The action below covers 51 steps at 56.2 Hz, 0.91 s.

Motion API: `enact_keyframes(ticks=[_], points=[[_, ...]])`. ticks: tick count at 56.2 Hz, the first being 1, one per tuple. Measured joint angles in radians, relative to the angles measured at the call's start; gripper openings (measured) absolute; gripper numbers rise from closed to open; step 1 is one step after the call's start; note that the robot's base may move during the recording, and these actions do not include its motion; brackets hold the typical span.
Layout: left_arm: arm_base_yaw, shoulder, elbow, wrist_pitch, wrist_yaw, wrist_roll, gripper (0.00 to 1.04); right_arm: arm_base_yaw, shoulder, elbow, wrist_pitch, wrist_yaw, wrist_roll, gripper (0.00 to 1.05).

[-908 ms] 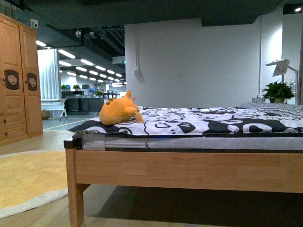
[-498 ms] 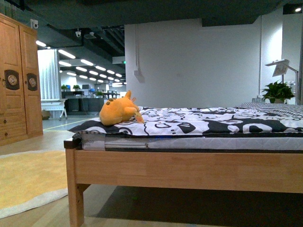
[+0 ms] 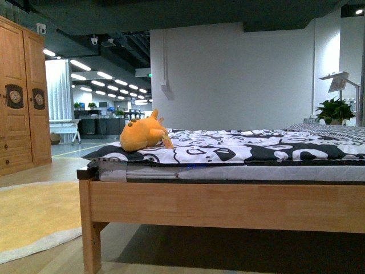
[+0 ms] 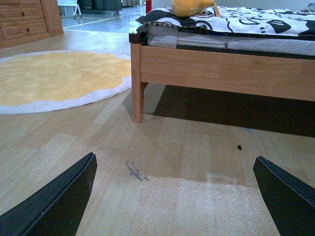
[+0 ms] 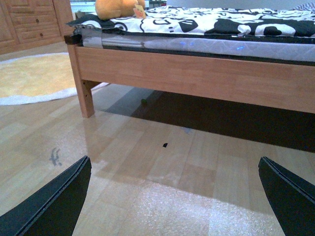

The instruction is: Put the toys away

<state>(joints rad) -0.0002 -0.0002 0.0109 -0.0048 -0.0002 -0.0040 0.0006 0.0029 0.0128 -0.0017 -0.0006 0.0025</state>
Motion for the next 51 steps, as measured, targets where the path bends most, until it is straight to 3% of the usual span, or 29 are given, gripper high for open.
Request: enact_keyframes(ticks=[51], points=[[0.0, 0.0, 0.0, 0.0, 0.0, 0.0, 0.99, 0.0, 0.0, 0.0, 0.0, 0.001, 0.0, 1.04]])
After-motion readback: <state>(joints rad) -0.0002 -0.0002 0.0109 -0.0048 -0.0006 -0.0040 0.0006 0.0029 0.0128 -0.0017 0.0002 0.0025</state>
